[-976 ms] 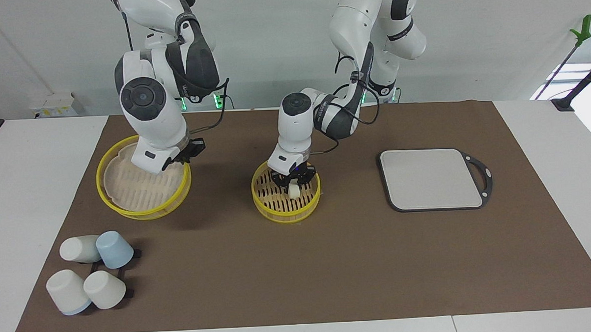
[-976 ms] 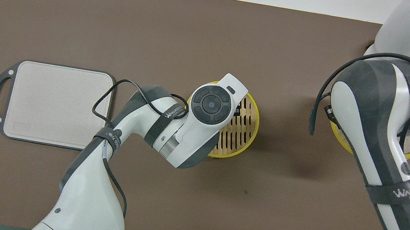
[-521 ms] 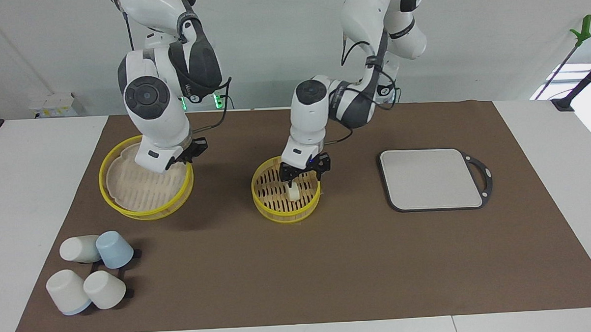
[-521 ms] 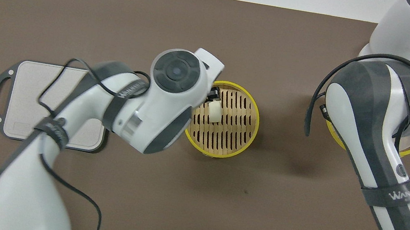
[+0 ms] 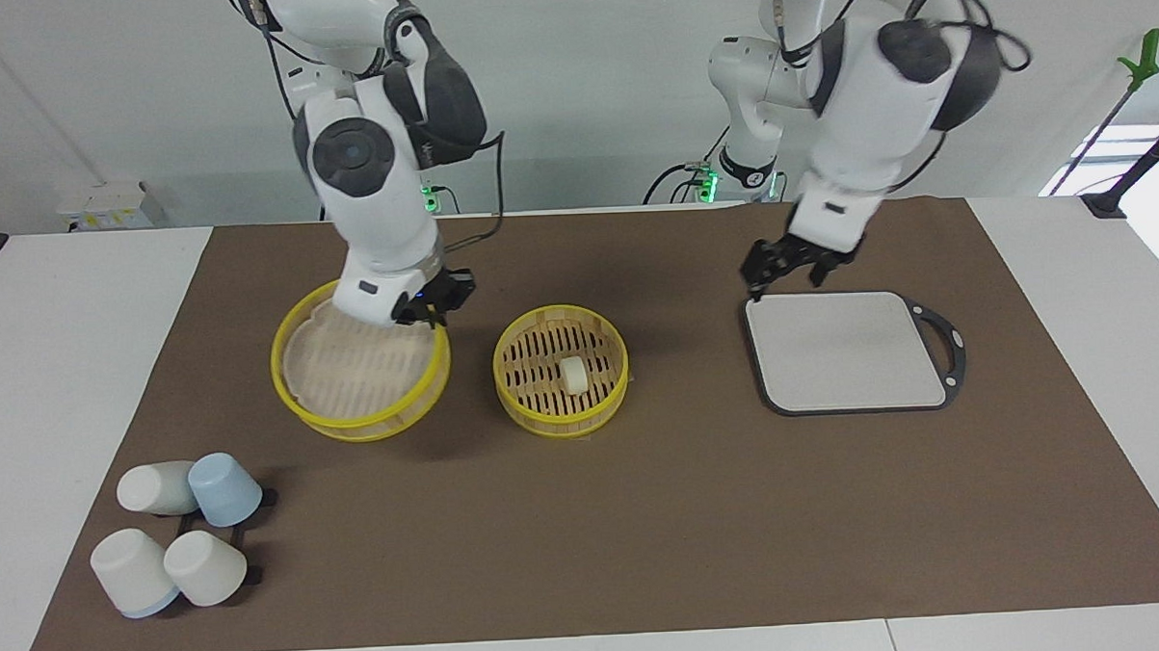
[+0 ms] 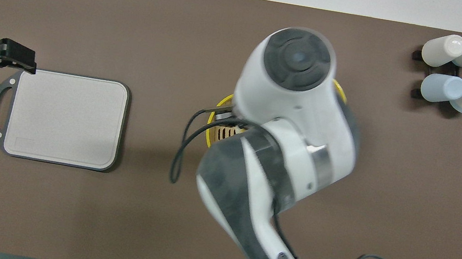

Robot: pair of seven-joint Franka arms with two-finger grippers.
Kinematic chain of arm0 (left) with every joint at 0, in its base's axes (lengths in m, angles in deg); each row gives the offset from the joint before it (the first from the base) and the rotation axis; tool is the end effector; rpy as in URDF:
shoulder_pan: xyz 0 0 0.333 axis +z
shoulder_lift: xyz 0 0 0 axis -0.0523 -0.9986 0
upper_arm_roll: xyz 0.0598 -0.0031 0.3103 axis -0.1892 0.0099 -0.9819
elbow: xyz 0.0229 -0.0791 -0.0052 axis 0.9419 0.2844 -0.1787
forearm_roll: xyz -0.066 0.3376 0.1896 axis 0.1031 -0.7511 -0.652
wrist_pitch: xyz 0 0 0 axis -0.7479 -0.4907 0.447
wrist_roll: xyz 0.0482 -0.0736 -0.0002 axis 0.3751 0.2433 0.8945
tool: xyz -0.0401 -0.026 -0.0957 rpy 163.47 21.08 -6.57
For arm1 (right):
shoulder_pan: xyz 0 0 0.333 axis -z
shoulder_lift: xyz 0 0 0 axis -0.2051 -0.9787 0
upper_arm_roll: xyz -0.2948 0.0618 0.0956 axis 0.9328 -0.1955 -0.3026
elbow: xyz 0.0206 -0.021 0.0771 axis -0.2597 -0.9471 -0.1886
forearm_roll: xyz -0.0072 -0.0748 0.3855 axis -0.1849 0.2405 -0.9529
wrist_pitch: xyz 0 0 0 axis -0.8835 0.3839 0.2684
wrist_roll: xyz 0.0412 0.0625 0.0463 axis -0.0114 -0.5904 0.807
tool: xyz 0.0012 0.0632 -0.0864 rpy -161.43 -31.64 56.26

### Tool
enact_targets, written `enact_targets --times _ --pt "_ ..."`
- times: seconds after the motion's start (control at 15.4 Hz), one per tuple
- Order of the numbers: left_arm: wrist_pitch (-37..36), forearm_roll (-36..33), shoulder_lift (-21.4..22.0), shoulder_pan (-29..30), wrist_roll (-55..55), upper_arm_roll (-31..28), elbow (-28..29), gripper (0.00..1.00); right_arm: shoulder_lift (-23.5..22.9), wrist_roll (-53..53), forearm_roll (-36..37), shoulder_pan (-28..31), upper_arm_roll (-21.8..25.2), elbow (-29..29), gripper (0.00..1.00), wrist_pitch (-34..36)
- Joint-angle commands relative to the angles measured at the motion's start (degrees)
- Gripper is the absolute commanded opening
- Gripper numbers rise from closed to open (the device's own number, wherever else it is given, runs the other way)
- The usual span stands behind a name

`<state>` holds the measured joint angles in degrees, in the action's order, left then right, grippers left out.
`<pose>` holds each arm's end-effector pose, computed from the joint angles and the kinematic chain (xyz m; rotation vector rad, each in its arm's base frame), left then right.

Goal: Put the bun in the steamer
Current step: 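Withdraw the left gripper while the right gripper brings the lid over the steamer, then lower the lid onto the steamer with the right gripper and release it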

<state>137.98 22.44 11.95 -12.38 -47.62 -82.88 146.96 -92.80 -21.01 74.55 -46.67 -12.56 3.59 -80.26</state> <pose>0.5545 -0.0282 0.6018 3.1366 0.0721 0.0231 0.5410 0.3988 0.4918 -3.0261 -0.3564 0.0170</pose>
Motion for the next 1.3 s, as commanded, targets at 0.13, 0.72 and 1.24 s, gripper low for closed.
enact_targets --times 0.13,0.72,1.24 --pt "-2.61 -1.7 0.81 4.03 -7.78 1.01 0.14 1.0 -2.88 -1.55 -0.38 -3.13 0.45 -1.21 0.0 -4.78" --pt "-5.95 -1.18 3.19 11.65 -9.1 9.94 -0.12 1.0 -1.56 -1.37 -1.44 -3.31 0.36 -8.68 0.0 -10.84" --pt "-10.08 0.05 3.72 12.82 -9.36 11.56 -0.48 1.0 -1.73 -0.94 -3.99 -3.4 0.36 -10.17 0.0 -12.77"
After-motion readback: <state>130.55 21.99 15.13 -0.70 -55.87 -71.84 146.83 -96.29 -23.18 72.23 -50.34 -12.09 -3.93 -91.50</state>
